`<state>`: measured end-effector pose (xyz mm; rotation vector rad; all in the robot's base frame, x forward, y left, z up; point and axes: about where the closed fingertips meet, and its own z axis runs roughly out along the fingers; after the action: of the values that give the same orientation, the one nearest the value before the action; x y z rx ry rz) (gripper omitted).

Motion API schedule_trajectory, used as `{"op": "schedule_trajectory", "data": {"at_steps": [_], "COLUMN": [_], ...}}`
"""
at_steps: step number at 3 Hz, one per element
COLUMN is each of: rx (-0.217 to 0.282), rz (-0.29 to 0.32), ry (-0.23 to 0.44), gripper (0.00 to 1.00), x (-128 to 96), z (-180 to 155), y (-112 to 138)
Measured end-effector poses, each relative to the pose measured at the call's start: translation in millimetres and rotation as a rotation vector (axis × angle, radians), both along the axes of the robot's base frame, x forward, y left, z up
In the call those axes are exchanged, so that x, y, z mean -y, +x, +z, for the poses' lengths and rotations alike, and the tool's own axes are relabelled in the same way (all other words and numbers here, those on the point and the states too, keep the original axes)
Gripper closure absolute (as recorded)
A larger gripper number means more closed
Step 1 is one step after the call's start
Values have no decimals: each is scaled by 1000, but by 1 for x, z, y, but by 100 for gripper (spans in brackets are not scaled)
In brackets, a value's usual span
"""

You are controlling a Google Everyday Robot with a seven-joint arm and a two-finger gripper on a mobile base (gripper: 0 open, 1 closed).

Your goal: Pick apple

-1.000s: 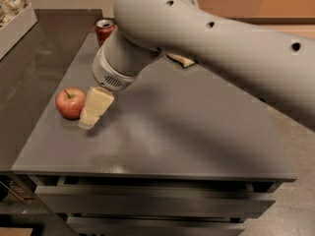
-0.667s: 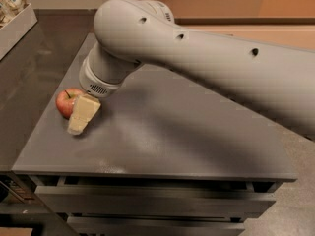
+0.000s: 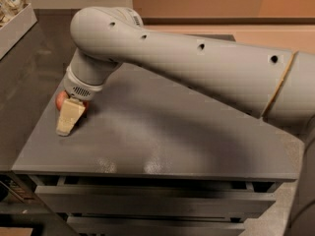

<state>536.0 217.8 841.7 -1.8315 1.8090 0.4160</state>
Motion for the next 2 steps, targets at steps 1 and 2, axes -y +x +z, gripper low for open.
{"op": "schedule_trajectory", "data": {"at_steps": [1,2], "rx": [-63,-106], "rz": [18,27], "ry": [-9,8], "gripper": [28,51], "x": [-6,-3], "z": [-1,9], "y": [3,7]}}
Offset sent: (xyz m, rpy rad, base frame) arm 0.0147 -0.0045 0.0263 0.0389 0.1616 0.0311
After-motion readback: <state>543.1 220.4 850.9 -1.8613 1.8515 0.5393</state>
